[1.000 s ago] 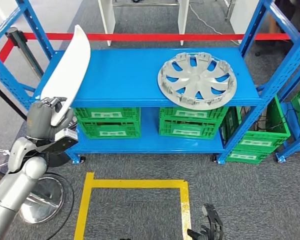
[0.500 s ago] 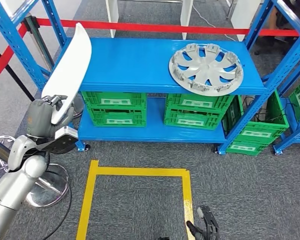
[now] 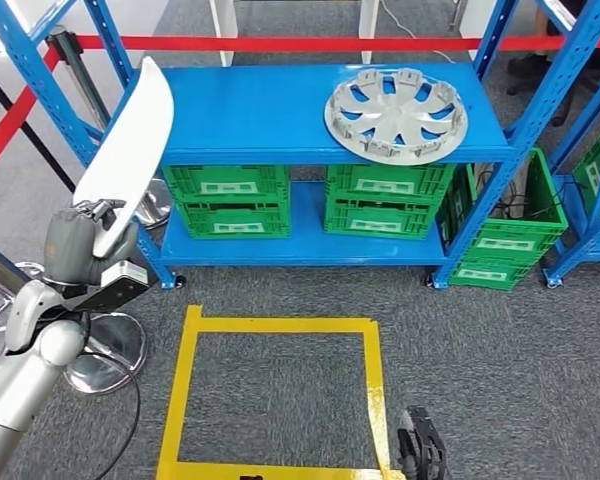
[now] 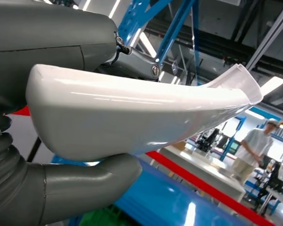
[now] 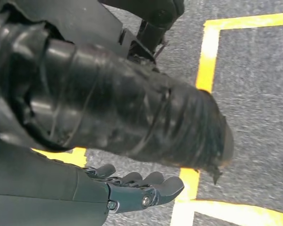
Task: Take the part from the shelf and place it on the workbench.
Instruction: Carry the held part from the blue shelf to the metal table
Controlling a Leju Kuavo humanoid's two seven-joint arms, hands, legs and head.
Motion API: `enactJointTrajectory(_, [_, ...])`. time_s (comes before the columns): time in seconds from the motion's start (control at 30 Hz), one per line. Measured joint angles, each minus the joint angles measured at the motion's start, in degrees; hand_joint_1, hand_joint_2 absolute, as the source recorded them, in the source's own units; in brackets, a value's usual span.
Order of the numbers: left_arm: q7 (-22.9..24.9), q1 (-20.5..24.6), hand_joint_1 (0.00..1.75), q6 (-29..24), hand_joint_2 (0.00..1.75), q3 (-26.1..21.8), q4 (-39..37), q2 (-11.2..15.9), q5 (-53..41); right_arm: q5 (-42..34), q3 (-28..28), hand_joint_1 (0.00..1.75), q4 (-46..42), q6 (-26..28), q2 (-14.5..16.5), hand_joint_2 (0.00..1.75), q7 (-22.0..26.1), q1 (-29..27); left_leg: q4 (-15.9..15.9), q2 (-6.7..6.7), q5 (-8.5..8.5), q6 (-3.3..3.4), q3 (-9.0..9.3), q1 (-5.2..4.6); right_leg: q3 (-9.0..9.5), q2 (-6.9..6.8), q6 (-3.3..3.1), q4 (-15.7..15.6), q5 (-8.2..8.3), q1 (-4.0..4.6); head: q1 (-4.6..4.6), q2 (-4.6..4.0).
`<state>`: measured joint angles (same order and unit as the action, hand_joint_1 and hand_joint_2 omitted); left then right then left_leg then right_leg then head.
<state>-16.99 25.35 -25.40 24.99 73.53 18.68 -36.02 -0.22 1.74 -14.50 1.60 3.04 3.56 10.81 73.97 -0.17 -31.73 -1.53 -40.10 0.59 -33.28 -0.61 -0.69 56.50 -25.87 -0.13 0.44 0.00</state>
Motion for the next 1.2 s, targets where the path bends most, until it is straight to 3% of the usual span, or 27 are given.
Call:
enactJointTrajectory(0.07, [0.01,-0.10,1.75,0.00,1.75,-0.05,0.27,0.13,0.00,0.00,0.00,0.00,-0.03,0.00,0.00,0.00,0.00,0.01,-5.36,0.01,2.92,-0.13,4.47,0.22,-1.79,-0.09,0.50,0.89,0.69,-0.10,0.01,0.00])
enactJointTrajectory(0.13, [0.03,-0.08,1.75,-0.02,1.75,-0.15,0.65,0.22,-0.01,0.00,0.00,0.00,-0.09,-0.01,0.00,0.00,0.03,0.05,-12.91,-0.08,2.81,0.14,9.36,0.15,-3.06,-0.14,1.14,1.62,1.35,-0.01,0.05,0.00])
enactJointTrajectory(0.17, [0.06,-0.11,1.75,-0.03,1.75,-0.19,0.79,0.24,-0.02,0.00,0.01,0.00,-0.13,-0.01,0.00,0.00,0.06,0.05,-15.18,-0.15,2.18,0.40,10.59,0.01,-3.47,-0.16,1.47,1.76,1.77,0.04,0.06,0.00])
enactJointTrajectory(0.23, [0.13,-0.27,1.75,-0.04,1.75,-0.25,0.91,0.26,-0.06,0.00,0.01,0.00,-0.14,-0.02,-0.01,0.00,0.08,-0.05,-16.59,-0.16,2.01,1.22,10.89,-0.13,-4.03,-0.13,2.11,1.68,2.73,0.06,0.09,0.00])
enactJointTrajectory(0.27, [0.15,-0.34,1.75,-0.04,1.75,-0.25,0.92,0.27,-0.09,0.00,0.01,0.00,-0.14,-0.02,-0.02,0.00,0.07,-0.13,-16.71,-0.06,2.42,1.69,10.54,-0.07,-4.43,-0.05,2.40,1.90,2.42,0.01,0.09,0.00])
enactJointTrajectory(0.33, [0.16,-0.45,1.75,-0.03,1.75,-0.26,0.97,0.27,-0.12,0.00,0.01,0.00,-0.14,-0.02,-0.03,0.00,0.05,-0.26,-16.96,0.18,3.38,2.81,9.64,0.13,-5.91,0.18,2.93,4.99,-0.90,-0.06,0.36,0.00])
enactJointTrajectory(0.4, [0.17,-0.49,1.75,-0.02,1.75,-0.27,1.00,0.26,-0.13,0.00,0.01,0.00,-0.14,-0.03,-0.02,0.00,0.05,-0.25,-16.92,0.29,4.31,3.35,8.44,0.03,-7.95,0.33,3.25,12.23,-6.19,-0.12,0.62,0.00])
enactJointTrajectory(0.43, [0.18,-0.54,1.75,-0.02,1.75,-0.27,1.00,0.25,-0.13,0.00,0.01,0.00,-0.14,-0.04,-0.02,0.00,0.05,-0.26,-16.87,0.31,4.79,3.41,7.79,-0.06,-8.67,0.35,3.31,15.81,-7.78,-0.12,0.66,0.00])
enactJointTrajectory(0.47, [0.18,-0.61,1.75,-0.02,1.75,-0.27,1.00,0.25,-0.13,0.00,0.01,0.00,-0.14,-0.06,-0.02,0.00,0.05,-0.27,-16.80,0.31,5.24,3.44,7.14,-0.17,-8.71,0.37,3.27,18.03,-8.15,-0.09,0.67,0.00])
enactJointTrajectory(0.5, [0.18,-0.69,1.75,-0.02,1.75,-0.27,1.00,0.25,-0.13,0.01,0.01,0.00,-0.14,-0.08,-0.02,0.00,0.05,-0.28,-16.71,0.30,5.64,3.45,6.55,-0.28,-7.83,0.39,3.11,18.24,-7.35,-0.05,0.69,0.00])
enactJointTrajectory(0.53, [0.18,-0.75,1.75,-0.03,1.75,-0.28,1.01,0.25,-0.14,0.05,0.01,0.00,-0.14,-0.10,-0.02,0.00,0.06,-0.26,-16.61,0.27,5.98,3.43,6.05,-0.41,-5.95,0.43,2.82,16.30,-5.81,0.03,0.70,0.00])
enactJointTrajectory(0.6, [0.21,-0.87,1.75,-0.06,1.75,-0.46,1.15,0.26,-0.16,0.35,0.01,0.00,-0.17,0.02,-0.07,0.00,0.34,-0.11,-16.45,0.21,6.55,3.24,5.35,-0.65,-0.31,0.68,1.77,8.46,-3.37,0.33,0.68,0.00])
enactJointTrajectory(0.67, [0.32,-1.20,1.75,-0.13,1.75,-0.82,1.50,0.33,-0.27,0.98,0.03,0.00,-0.24,0.56,-0.15,0.00,1.21,0.04,-16.40,0.25,7.32,2.67,4.87,-0.68,3.60,0.94,0.97,2.23,-3.15,0.67,0.63,0.00])
enactJointTrajectory(0.7, [0.39,-1.50,1.75,-0.18,1.75,-0.98,1.76,0.38,-0.36,1.31,0.04,0.00,-0.27,0.99,-0.19,0.00,1.78,0.07,-16.50,0.28,7.81,2.29,4.65,-0.61,4.19,1.00,0.81,1.05,-3.30,0.80,0.63,0.00])
enactJointTrajectory(0.77, [0.48,-2.39,1.75,-0.26,1.75,-1.23,2.40,0.55,-0.55,1.62,0.07,0.00,-0.28,1.70,-0.19,0.00,2.75,0.08,-16.65,0.26,8.24,1.59,4.18,-0.47,3.93,0.96,0.55,-0.02,-2.55,0.75,0.66,0.00])
enactJointTrajectory(0.83, [0.51,-3.10,1.75,-0.25,1.75,-1.49,2.87,0.74,-0.73,1.53,0.06,0.00,-0.45,2.16,-0.25,0.00,3.52,0.17,-14.40,0.16,5.32,1.01,3.13,-0.41,3.36,0.78,-0.09,-0.95,-1.61,0.40,0.50,0.00])
enactJointTrajectory(0.93, [0.52,-3.62,1.75,-0.22,1.75,-1.79,3.00,0.76,-1.04,1.25,0.02,0.00,-0.78,2.56,-0.42,0.00,4.44,0.28,-3.86,0.11,-2.03,0.24,0.60,0.02,1.33,0.52,-0.45,-0.49,-0.50,0.24,0.17,0.00])
enactJointTrajectory(0.97, [0.53,-3.83,1.75,-0.22,1.75,-1.86,3.00,0.73,-1.11,1.17,0.01,0.00,-0.83,2.64,-0.43,0.00,4.72,0.26,-0.96,0.11,-2.77,0.01,0.32,0.13,0.48,0.44,-0.34,-0.02,-0.19,0.20,0.19,0.00])
enactJointTrajectory(1.0, [0.53,-4.01,1.75,-0.20,1.75,-1.92,3.00,0.70,-1.14,1.09,0.01,0.00,-0.86,2.75,-0.44,0.00,5.04,0.21,0.38,0.11,-2.29,-0.19,0.73,0.22,-0.44,0.36,-0.20,0.54,0.08,0.14,0.15,0.00])
enactJointTrajectory(1.03, [0.53,-4.12,1.75,-0.11,1.75,-1.99,3.01,0.70,-1.13,1.03,0.01,0.00,-0.90,2.94,-0.44,0.00,5.42,0.12,-0.26,0.11,-0.84,-0.36,1.97,0.34,-1.39,0.30,-0.02,1.19,0.30,0.05,0.15,0.00])
enactJointTrajectory(1.1, [0.55,-4.13,1.75,0.41,1.75,-2.22,3.12,0.76,-1.05,1.07,0.01,0.00,-1.05,3.38,-0.44,0.00,6.35,-0.11,-5.95,0.11,1.57,-0.60,6.39,0.57,-3.15,0.23,0.47,2.48,0.72,-0.06,0.13,0.00])
enactJointTrajectory(1.13, [0.56,-4.07,1.75,0.77,1.75,-2.35,3.25,0.80,-1.00,1.15,0.01,0.00,-1.21,3.50,-0.44,0.00,6.83,-0.21,-9.69,0.04,1.53,-0.43,8.79,0.55,-3.87,0.23,0.79,3.04,1.00,-0.05,0.16,0.00])
enactJointTrajectory(1.2, [0.57,-3.82,1.75,1.49,1.75,-2.48,3.46,0.82,-0.92,1.21,-0.01,0.00,-1.57,3.31,-0.44,0.00,7.90,-0.35,-14.29,-0.03,0.45,0.33,11.24,0.28,-4.80,0.24,1.49,3.45,1.98,0.03,0.16,0.00])
